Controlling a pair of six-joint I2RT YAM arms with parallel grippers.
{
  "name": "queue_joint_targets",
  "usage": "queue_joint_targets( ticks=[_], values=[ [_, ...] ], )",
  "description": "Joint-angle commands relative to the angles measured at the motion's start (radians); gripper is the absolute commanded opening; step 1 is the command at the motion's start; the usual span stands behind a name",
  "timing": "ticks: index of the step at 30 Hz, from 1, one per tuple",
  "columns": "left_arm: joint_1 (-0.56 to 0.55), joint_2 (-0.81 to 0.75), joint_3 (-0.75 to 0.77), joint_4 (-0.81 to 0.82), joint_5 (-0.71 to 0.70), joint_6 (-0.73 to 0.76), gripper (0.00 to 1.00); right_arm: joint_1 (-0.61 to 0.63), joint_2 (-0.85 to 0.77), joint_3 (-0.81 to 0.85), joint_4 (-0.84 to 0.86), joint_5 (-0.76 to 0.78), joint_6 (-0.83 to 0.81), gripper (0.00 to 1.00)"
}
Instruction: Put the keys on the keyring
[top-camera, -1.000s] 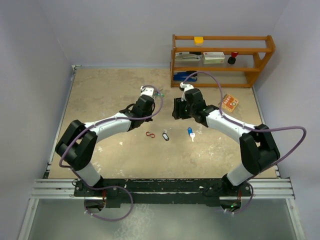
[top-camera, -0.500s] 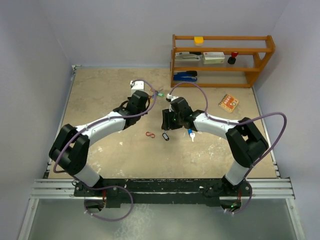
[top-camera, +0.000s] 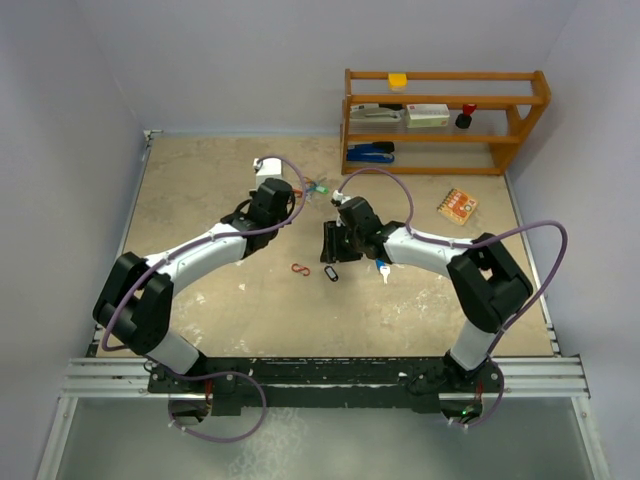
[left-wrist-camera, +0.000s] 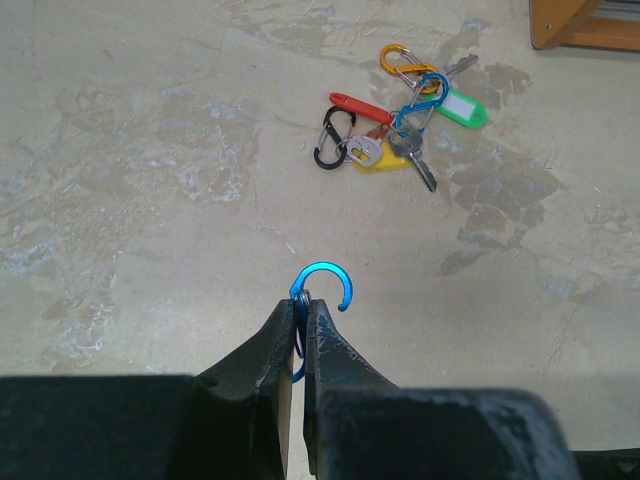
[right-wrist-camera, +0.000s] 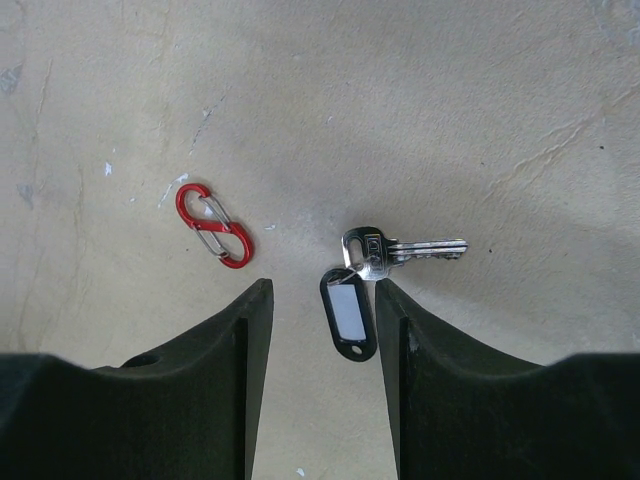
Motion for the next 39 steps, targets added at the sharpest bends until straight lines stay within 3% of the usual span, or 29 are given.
queue_joint_targets(
  ticks=[1, 20, 39],
  values=[
    [0.010, -0.035, -0.009, 0.048, -0.013, -0.016, 0.00, 0.010, 0.008, 0.025, 0.003, -0.010, 0.029, 0.48],
    [0.022, -0.028, -0.022, 0.063, 0.002, -0.012, 0.00, 0.011, 0.061, 0.042, 0.007, -0.014, 0.041, 0.48],
    [0.029, -0.027, -0.028, 0.067, 0.009, -0.011, 0.00, 0.011, 0.091, 0.068, -0.001, -0.012, 0.033, 0.37]
  ],
)
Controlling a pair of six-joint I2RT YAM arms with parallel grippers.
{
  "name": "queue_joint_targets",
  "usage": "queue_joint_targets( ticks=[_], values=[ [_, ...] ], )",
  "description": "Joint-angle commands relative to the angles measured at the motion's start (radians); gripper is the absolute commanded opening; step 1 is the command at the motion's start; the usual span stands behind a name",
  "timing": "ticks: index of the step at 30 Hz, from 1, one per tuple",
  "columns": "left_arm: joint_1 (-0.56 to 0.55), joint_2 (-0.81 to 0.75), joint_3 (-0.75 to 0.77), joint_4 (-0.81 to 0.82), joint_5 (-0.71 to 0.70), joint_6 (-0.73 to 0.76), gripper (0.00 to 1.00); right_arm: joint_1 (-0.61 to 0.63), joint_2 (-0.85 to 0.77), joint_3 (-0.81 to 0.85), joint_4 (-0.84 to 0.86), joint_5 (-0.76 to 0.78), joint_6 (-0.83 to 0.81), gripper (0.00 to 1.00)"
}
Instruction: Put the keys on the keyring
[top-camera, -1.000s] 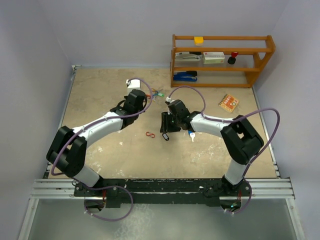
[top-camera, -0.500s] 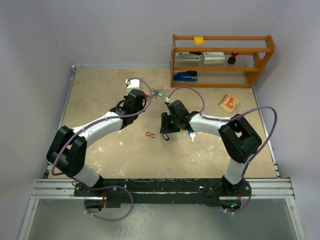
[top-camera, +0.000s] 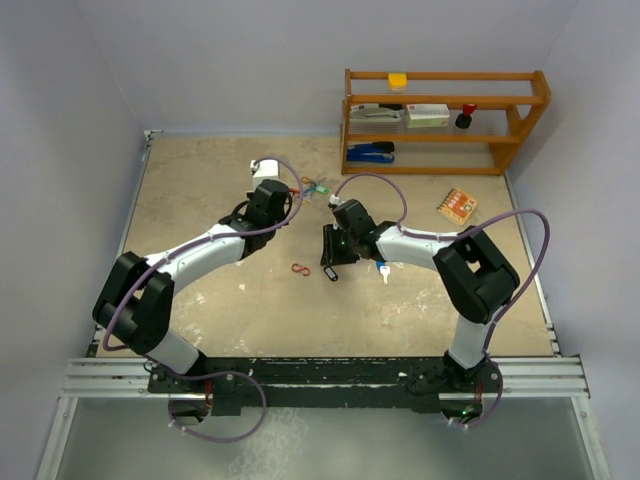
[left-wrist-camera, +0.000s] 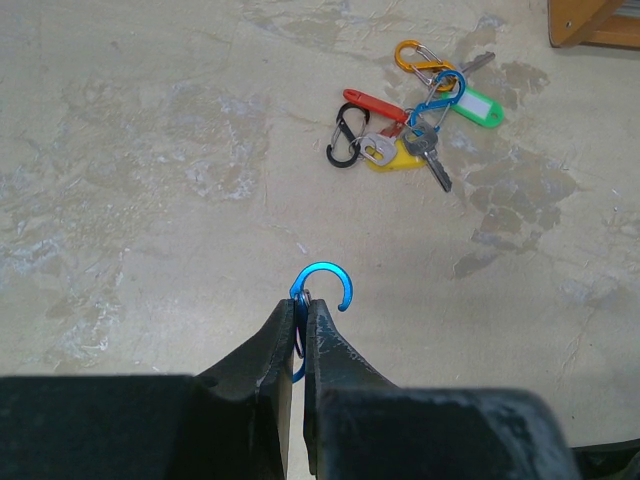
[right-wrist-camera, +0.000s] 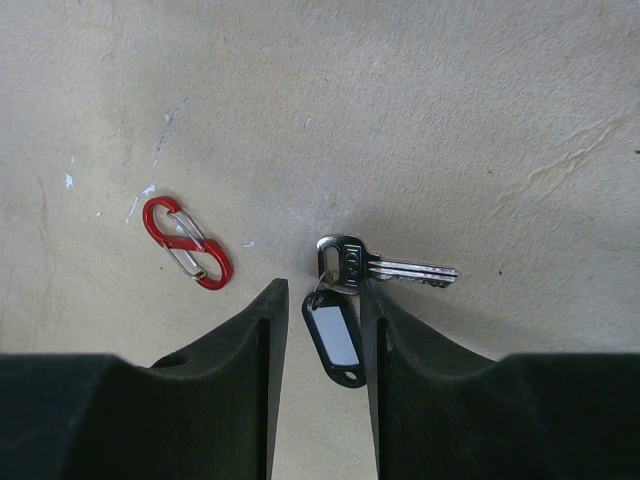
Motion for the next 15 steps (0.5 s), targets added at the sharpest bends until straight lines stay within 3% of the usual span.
queue_joint_targets(
  ticks=[1, 15],
  values=[
    [0.010, -0.028, 0.000, 0.041, 0.001, -0.011, 0.00, 0.003, 0.006, 0.040, 0.000, -0.012, 0.005, 0.37],
    [0.013, -0.025, -0.003, 0.044, 0.005, -0.012, 0.00, 0.004, -0.003, 0.041, -0.005, 0.008, -0.007, 0.29]
  ],
)
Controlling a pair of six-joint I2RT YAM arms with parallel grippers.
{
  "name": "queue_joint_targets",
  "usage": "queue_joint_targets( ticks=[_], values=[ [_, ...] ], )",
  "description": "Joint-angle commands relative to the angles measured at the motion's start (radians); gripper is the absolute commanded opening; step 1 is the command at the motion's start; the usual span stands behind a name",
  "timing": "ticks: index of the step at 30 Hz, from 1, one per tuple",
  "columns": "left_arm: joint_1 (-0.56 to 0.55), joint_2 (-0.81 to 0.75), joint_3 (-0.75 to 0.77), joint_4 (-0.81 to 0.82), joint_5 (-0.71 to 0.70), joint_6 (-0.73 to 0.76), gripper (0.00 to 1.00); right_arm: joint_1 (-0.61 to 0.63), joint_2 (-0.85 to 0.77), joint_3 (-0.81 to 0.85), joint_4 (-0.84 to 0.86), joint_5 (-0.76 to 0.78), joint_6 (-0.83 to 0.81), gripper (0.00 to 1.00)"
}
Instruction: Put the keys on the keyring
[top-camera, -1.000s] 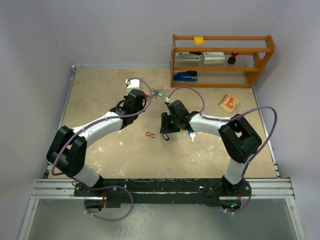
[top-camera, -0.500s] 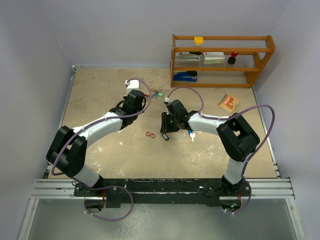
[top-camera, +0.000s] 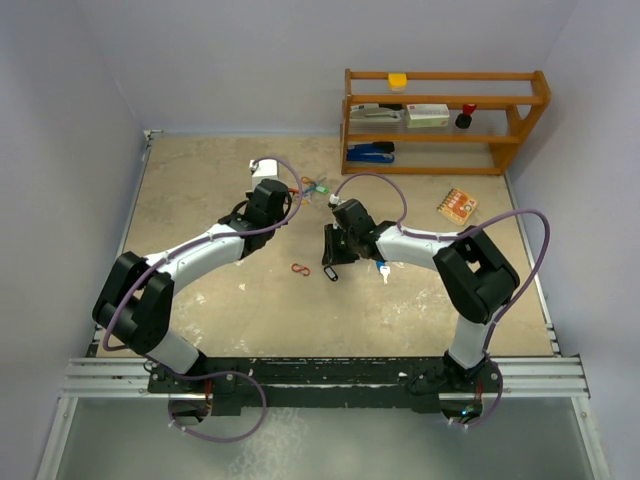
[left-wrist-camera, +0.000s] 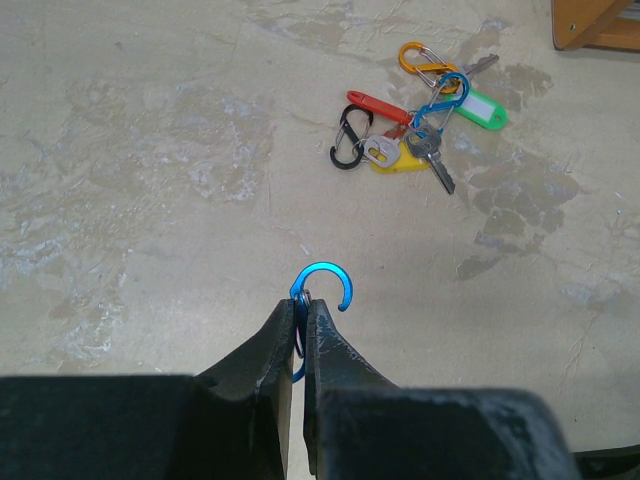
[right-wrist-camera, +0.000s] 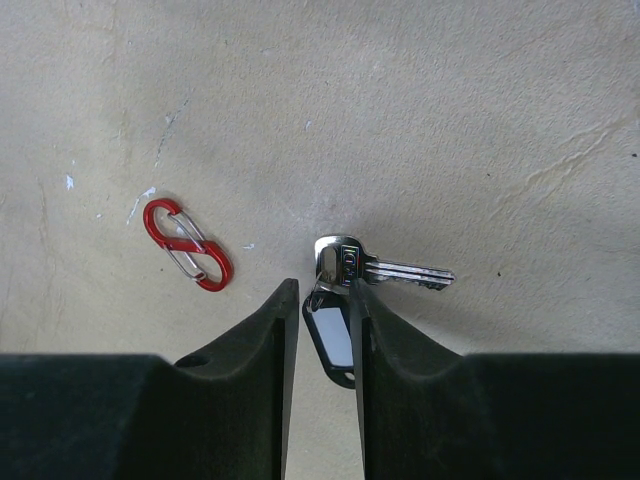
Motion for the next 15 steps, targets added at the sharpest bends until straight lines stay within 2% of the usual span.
queue_joint_targets(
  ticks=[1, 6, 13, 15],
  values=[
    [0.008, -0.025, -0.003, 0.043, 0.004, -0.012, 0.00, 0.003, -0.003, 0.039, -0.005, 0.004, -0.006, 0.28],
    [0.008, -0.027, -0.006, 0.042, 0.004, -0.012, 0.00, 0.004, -0.002, 0.040, -0.005, 0.004, -0.007, 0.23],
    [0.008, -0.028, -0.008, 0.045, 0.004, -0.014, 0.00, 0.002, 0.006, 0.049, -0.016, 0.007, -0.013, 0.10],
    [0.009, -0.027, -0.007, 0.044, 0.003, -0.014, 0.00, 0.004, 0.000, 0.046, -0.014, 0.008, -0.015, 0.02]
  ],
)
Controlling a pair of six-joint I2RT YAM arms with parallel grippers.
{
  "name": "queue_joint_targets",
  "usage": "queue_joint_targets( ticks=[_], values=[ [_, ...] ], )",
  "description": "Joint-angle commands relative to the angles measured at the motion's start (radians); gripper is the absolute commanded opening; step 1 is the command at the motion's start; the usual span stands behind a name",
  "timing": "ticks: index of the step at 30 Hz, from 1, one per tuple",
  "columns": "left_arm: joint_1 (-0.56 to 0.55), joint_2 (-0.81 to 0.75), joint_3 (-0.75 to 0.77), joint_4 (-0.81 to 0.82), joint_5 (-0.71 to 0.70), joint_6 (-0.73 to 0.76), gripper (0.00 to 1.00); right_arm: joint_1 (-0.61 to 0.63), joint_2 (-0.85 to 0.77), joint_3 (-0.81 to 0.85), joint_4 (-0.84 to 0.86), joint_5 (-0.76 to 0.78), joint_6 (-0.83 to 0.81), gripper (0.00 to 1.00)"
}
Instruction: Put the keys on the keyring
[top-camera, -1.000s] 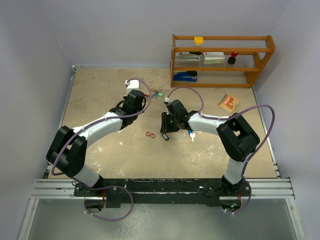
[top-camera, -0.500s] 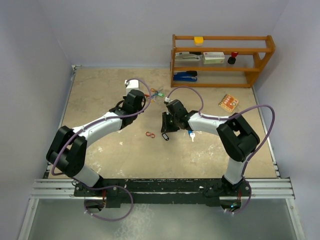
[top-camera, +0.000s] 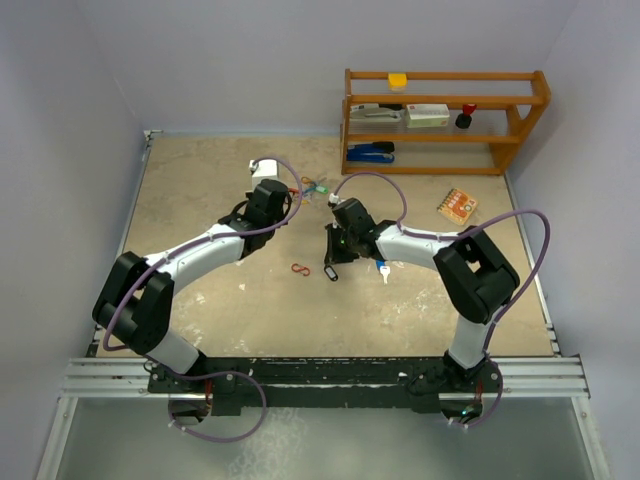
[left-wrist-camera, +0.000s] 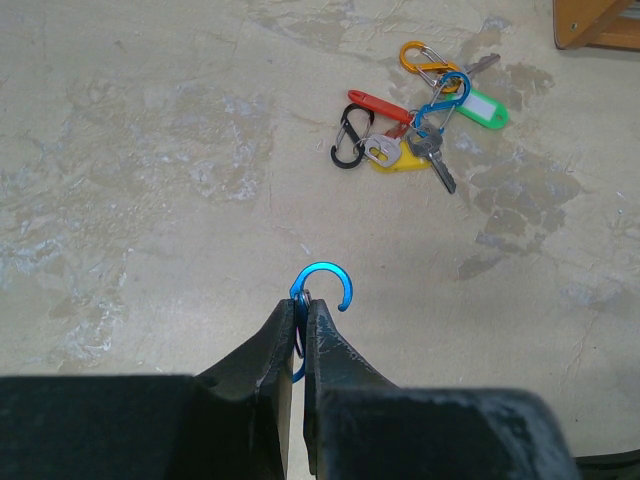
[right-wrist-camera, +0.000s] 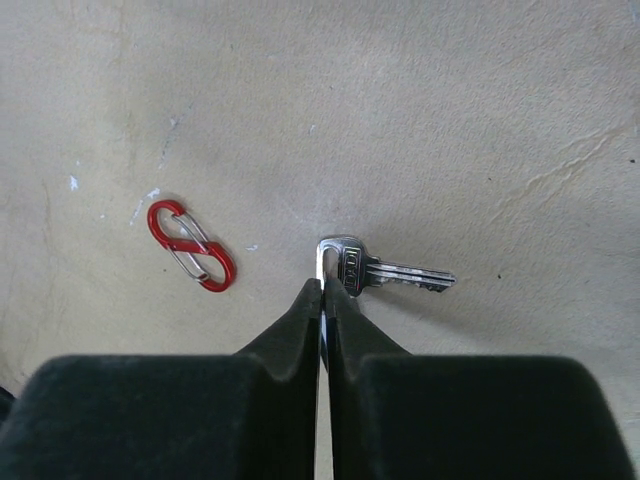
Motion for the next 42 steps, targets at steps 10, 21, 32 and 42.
queue_joint_targets(
  ticks=[10, 21, 32, 42],
  values=[
    [0.008, -0.009, -0.009, 0.100, 0.113, 0.008, 0.00, 0.004, -0.126, 0.009, 0.076, 0.127, -0.184, 0.00],
    [0.008, -0.013, -0.003, 0.211, 0.302, 0.028, 0.00, -0.009, -0.306, -0.089, 0.281, 0.168, -0.344, 0.00],
    [0.007, 0.025, 0.029, 0.272, 0.526, 0.045, 0.00, -0.024, -0.386, -0.130, 0.382, 0.014, -0.452, 0.00],
    [-0.003, 0.057, 0.087, 0.234, 0.601, 0.057, 0.00, -0.025, -0.359, -0.115, 0.377, -0.011, -0.466, 0.00]
  ],
)
